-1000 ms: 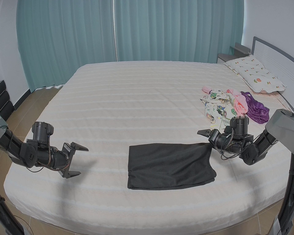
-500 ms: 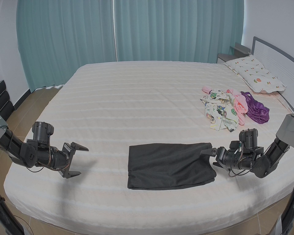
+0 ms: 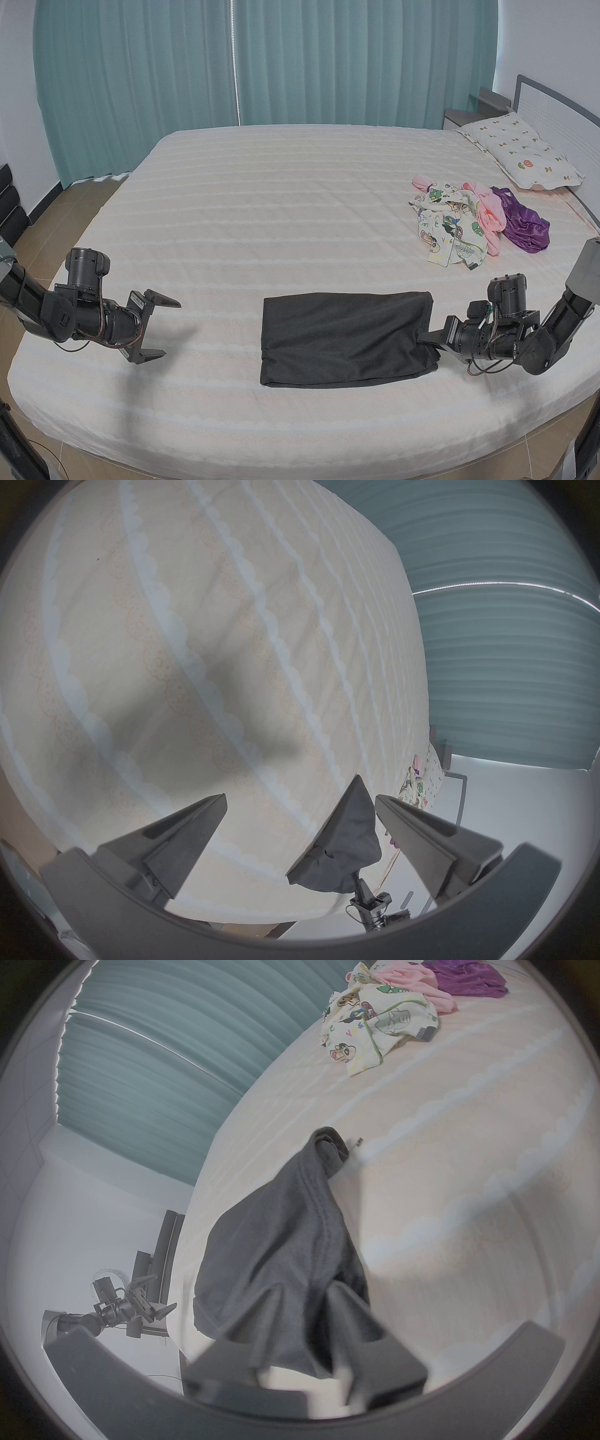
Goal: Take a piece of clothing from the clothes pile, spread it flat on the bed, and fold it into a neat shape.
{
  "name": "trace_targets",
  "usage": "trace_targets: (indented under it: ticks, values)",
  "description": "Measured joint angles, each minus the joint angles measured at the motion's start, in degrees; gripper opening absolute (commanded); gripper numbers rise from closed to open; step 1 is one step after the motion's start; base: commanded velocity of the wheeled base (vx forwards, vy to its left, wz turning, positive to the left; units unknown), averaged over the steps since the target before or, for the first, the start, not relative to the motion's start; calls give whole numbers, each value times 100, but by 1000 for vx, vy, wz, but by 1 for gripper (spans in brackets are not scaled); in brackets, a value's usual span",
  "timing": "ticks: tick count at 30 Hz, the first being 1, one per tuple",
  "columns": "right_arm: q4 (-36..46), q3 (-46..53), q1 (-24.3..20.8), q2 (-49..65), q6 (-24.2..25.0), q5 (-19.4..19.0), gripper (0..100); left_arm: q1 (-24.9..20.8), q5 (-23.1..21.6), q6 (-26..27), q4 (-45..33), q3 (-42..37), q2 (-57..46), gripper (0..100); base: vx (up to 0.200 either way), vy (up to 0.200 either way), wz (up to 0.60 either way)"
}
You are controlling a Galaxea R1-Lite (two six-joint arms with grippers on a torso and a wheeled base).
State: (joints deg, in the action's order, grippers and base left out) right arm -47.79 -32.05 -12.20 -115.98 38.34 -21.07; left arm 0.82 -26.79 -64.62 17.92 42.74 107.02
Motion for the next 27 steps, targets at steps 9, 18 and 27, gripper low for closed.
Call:
trace_targets:
  ticks: [9, 18, 27]
  values:
    - [-16, 488, 116, 247, 0, 7, 0, -5, 0, -5, -5, -2, 0, 100, 0, 0, 0]
    - [0, 870, 187, 600, -2, 7, 0, -16, 0, -13, -11, -10, 0, 100, 0, 0, 0]
    - [-2, 997, 254, 636, -24, 5, 100, -16, 0, -77, -2, -5, 0, 100, 0, 0, 0]
